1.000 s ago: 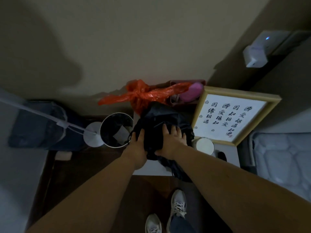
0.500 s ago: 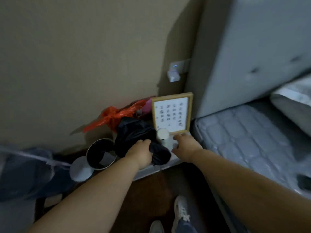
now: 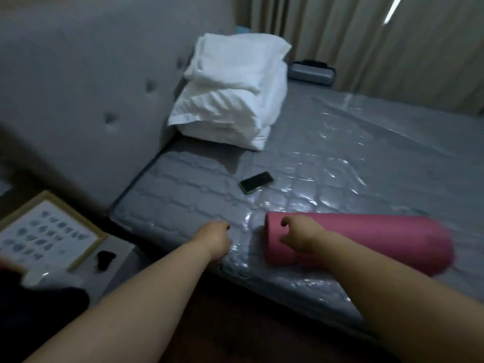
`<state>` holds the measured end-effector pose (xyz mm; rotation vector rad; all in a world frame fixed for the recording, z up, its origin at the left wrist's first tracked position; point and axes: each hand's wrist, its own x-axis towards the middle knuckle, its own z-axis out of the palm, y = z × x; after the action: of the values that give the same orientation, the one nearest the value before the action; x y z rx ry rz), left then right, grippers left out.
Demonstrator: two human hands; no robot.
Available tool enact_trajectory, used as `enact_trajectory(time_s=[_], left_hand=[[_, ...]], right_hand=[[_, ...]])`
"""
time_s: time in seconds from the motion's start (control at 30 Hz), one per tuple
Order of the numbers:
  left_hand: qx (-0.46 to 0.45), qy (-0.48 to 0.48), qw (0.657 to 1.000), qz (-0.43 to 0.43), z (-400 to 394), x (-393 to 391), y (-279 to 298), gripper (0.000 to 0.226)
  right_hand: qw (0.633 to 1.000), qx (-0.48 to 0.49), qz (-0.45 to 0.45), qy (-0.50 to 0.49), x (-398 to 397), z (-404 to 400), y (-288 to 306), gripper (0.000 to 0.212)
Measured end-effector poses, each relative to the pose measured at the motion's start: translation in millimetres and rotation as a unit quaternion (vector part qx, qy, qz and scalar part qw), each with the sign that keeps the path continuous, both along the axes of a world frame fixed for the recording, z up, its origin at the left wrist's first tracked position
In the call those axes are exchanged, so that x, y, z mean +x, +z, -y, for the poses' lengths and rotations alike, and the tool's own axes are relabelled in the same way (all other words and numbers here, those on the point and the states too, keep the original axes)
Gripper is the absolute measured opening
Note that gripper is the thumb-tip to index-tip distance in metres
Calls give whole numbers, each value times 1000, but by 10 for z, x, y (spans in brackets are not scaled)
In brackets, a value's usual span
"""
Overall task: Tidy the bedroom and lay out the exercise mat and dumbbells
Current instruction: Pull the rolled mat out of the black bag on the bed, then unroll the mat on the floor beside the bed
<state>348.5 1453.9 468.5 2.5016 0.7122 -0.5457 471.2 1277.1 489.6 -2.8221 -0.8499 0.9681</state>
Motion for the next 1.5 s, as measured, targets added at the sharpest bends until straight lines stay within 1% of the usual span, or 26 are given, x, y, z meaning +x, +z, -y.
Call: enact_trajectory(time_s=[0.03, 0.1, 0.2, 0.27, 0.37, 0.57, 0.63, 0.7, 0.83, 0.93, 1.03, 1.1, 1.13, 1.17, 1.23, 1.3, 1.37, 1.4, 1.43, 1.5], left_hand=[[-6, -15, 1000, -3, 223, 148, -54, 46], [-15, -64, 998, -18, 990, 596, -220, 50], [-3, -127, 991, -33, 1805, 1007, -381, 62], [-7, -150, 988, -39, 2174, 1200, -426, 67], [7, -168, 984, -54, 2434, 1420, -486, 72], [32, -194, 976, -96, 2541, 2038, -764, 79], [26, -213, 971, -100, 2555, 2292, -921, 83], [13, -231, 967, -107, 2543, 2575, -1132, 88], [11, -257, 960, -108, 2455, 3210, -1584, 95], [-13, -251, 959, -132, 2384, 3600, -1915, 110], [-47, -237, 958, -158, 2306, 3771, -2152, 128], [-68, -219, 961, -154, 2236, 3790, -2203, 140], [-83, -208, 962, -157, 2195, 3792, -2211, 143], [-102, -196, 962, -161, 2148, 3780, -2213, 144], [-149, -163, 960, -174, 2002, 3768, -2192, 142], [-191, -124, 958, -174, 1886, 3729, -2176, 138], [-213, -89, 960, -160, 1847, 3694, -2208, 135], [-226, -75, 959, -153, 1851, 3690, -2229, 137], [-243, -64, 956, -151, 1862, 3692, -2250, 142], [-268, -46, 951, -149, 1872, 3672, -2312, 147]], right_hand=[[1000, -6, -3, -17, 86, 292, -48, 44], [997, -33, -20, -65, 362, 1219, -144, 43], [988, -63, -32, -134, 608, 2275, -268, 39], [982, -83, -37, -168, 766, 2769, -347, 38], [977, -90, -29, -193, 958, 3110, -512, 42], [969, -38, -78, -231, 1096, 3080, -1006, 48], [962, -33, -93, -256, 1153, 3065, -1158, 49], [952, -33, -110, -285, 1228, 3053, -1313, 54], [910, -9, -167, -380, 1432, 2930, -1680, 87], [878, 28, -190, -438, 1578, 2732, -2013, 107], [839, 96, -184, -502, 1700, 2480, -2260, 117], [825, 119, -172, -525, 1793, 2372, -2312, 118], [826, 124, -168, -523, 1846, 2350, -2314, 118], [835, 130, -160, -511, 1910, 2348, -2306, 116], [860, 154, -143, -464, 2135, 2337, -2260, 111], [877, 190, -129, -422, 2374, 2305, -2216, 104], [876, 208, -120, -419, 2493, 2252, -2221, 103], [865, 209, -125, -438, 2488, 2230, -2246, 104], [843, 216, -144, -472, 2451, 2215, -2279, 104], [781, 243, -202, -538, 2323, 2190, -2387, 107]])
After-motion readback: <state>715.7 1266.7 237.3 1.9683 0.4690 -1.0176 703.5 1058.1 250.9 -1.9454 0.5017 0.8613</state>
